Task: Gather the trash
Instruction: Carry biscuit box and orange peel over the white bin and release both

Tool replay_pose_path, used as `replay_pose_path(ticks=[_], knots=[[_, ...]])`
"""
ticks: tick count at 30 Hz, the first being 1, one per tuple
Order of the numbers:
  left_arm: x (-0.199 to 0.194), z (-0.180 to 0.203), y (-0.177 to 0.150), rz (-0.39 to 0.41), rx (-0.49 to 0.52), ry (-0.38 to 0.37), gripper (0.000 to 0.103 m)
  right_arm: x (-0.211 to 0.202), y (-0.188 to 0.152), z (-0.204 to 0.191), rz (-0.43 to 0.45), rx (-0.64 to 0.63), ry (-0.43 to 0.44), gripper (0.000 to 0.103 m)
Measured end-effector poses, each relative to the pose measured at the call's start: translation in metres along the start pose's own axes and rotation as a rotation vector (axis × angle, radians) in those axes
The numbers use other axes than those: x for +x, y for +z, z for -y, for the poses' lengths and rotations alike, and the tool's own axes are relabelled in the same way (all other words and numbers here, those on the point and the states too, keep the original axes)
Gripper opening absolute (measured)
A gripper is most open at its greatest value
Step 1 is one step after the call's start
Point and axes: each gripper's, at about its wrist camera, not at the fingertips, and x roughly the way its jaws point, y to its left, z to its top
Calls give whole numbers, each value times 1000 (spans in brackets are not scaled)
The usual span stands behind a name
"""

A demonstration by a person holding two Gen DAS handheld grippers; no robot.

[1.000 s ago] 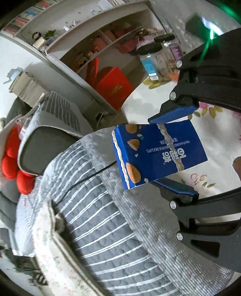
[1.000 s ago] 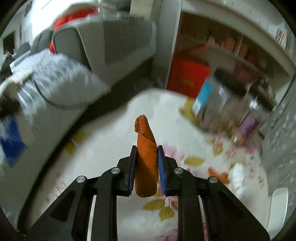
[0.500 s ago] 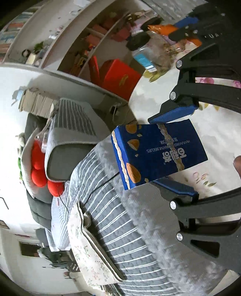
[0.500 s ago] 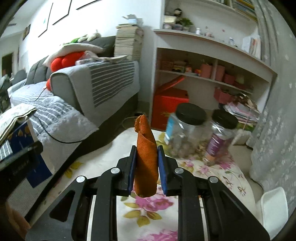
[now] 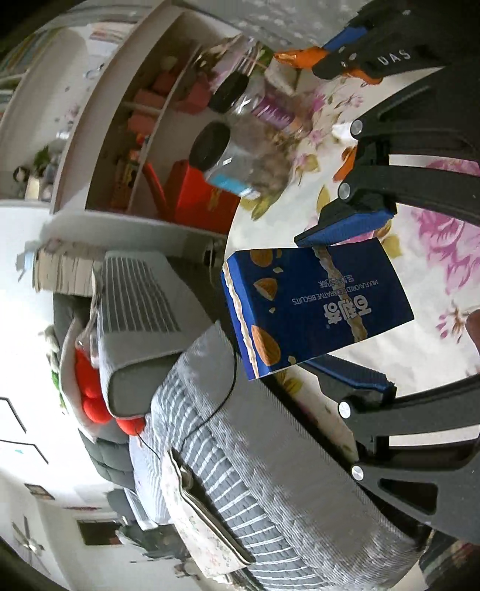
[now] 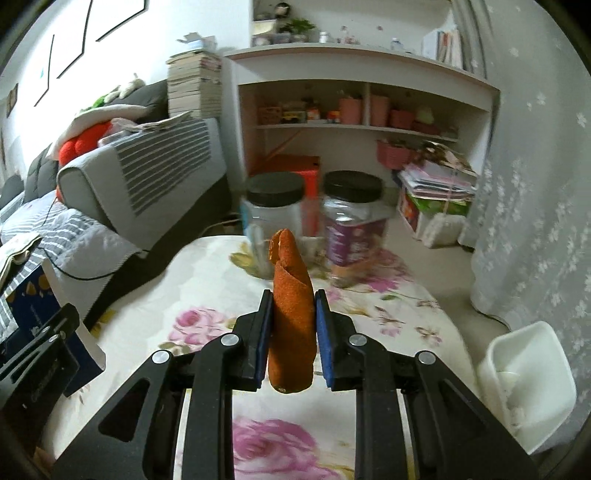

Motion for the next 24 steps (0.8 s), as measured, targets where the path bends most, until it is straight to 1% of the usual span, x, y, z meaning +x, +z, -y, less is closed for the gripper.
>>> replay_pose_path(ticks=[3,10,15,20,24], knots=[[-12,18,-1,7,19,-20,57,-9,3,28,12,26,-19,21],[-47,70,2,56,85,-79,58,-33,8,90,58,92,-72,21],[-68,120,-4,75,144,-131,58,-46,5,135,76,154,-119,22],[-87,166,-14,82,196,-190,58,-56,0,184,79,228,-175,22],[-100,204,-24,79,235,-242,58,-61,-10,226,61,292,-235,22]])
